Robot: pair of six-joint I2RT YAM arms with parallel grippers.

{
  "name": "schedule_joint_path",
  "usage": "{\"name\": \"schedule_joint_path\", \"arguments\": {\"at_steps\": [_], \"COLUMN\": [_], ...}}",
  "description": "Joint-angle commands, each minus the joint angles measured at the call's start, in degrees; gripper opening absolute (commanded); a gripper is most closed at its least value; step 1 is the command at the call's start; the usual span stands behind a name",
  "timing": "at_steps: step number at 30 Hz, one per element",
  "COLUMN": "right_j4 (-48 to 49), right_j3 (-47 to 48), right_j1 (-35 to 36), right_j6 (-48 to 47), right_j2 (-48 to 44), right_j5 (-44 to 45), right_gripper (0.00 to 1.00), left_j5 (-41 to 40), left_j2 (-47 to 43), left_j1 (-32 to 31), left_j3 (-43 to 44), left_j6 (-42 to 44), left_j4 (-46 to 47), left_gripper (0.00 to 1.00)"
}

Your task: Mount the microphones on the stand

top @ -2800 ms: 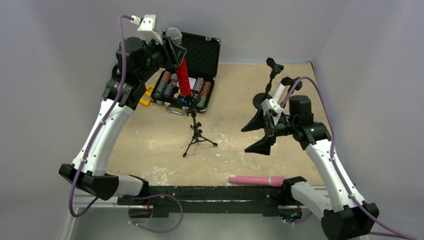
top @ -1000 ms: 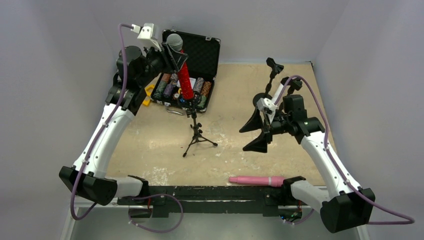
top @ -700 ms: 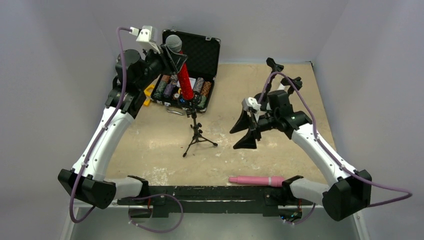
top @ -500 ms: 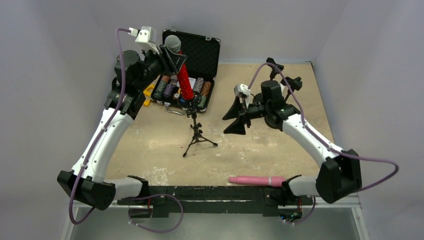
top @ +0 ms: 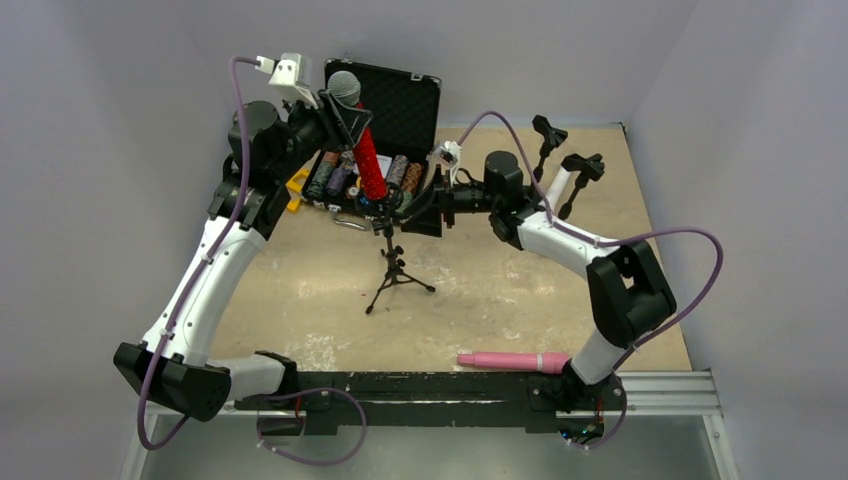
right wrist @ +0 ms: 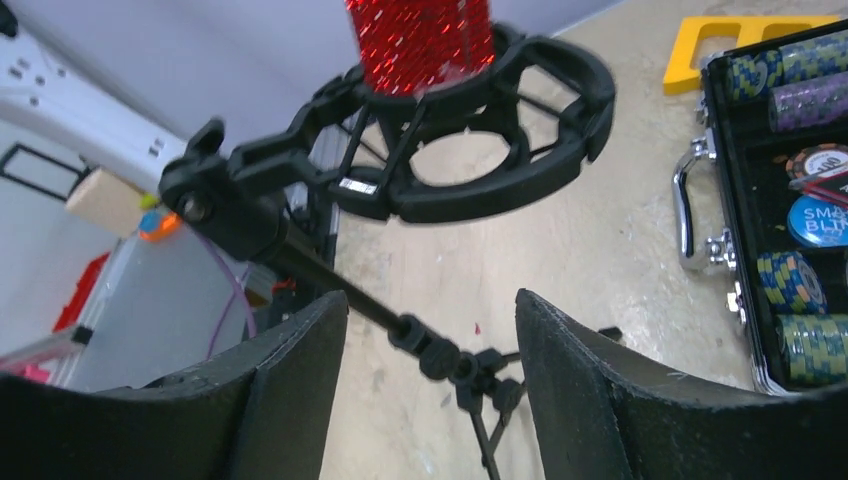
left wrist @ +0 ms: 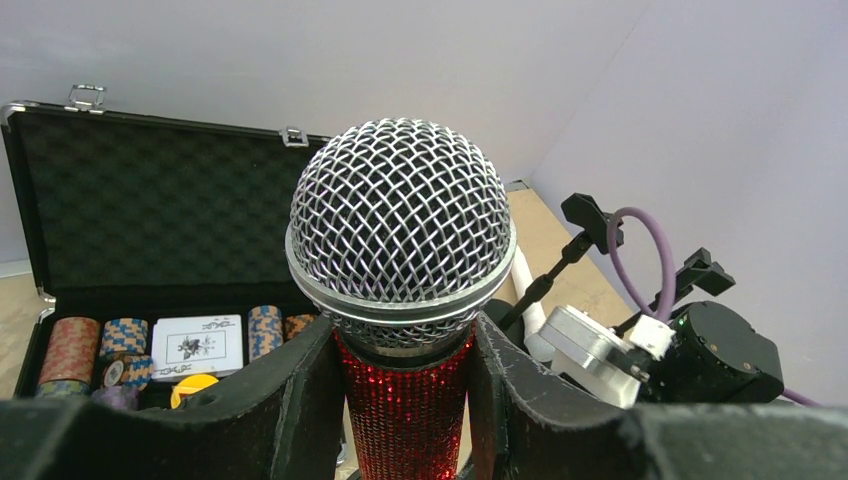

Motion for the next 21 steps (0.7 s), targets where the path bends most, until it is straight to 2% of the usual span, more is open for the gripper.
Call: {"name": "schedule_joint_path", "arguments": {"at_steps": [1,4,10,16,21], "right_j4": [17.2,22.6,29.2,44.0,48.9], "right_j3": [1.5,1.7,2.5,3.1,4.3], "right_j1": [0.8,1.1,2.9,4.6,5.2], "right_j6": [14.8,19.8,23.5,30.7,34.0], "right_j2": [3.4,6.1,10.2,14.2,15.3], "right_j5": [5.8,5.8,5.7,5.1,5.1], "right_gripper": [0.65,0.65,0.65,0.64,0.63], "left_j5": [1.5,1.6,1.9,2.1,2.4], "left_j2": [0.0,-0.1,-0.2,0.2,1.2], "left_j1": [0.2,0.2,0.2,0.2,0.2], "left_j3": [-0.1,-0.5,-0.9,-0.9,-1.0], "left_j6": [-1.7,-2.2,-2.9,-3.0,-2.0], "left_j4": [-3.1,-2.7,-2.5,-3.4,-5.0], "left_gripper": [0.0,0.0,0.0,0.0,0.0]}}
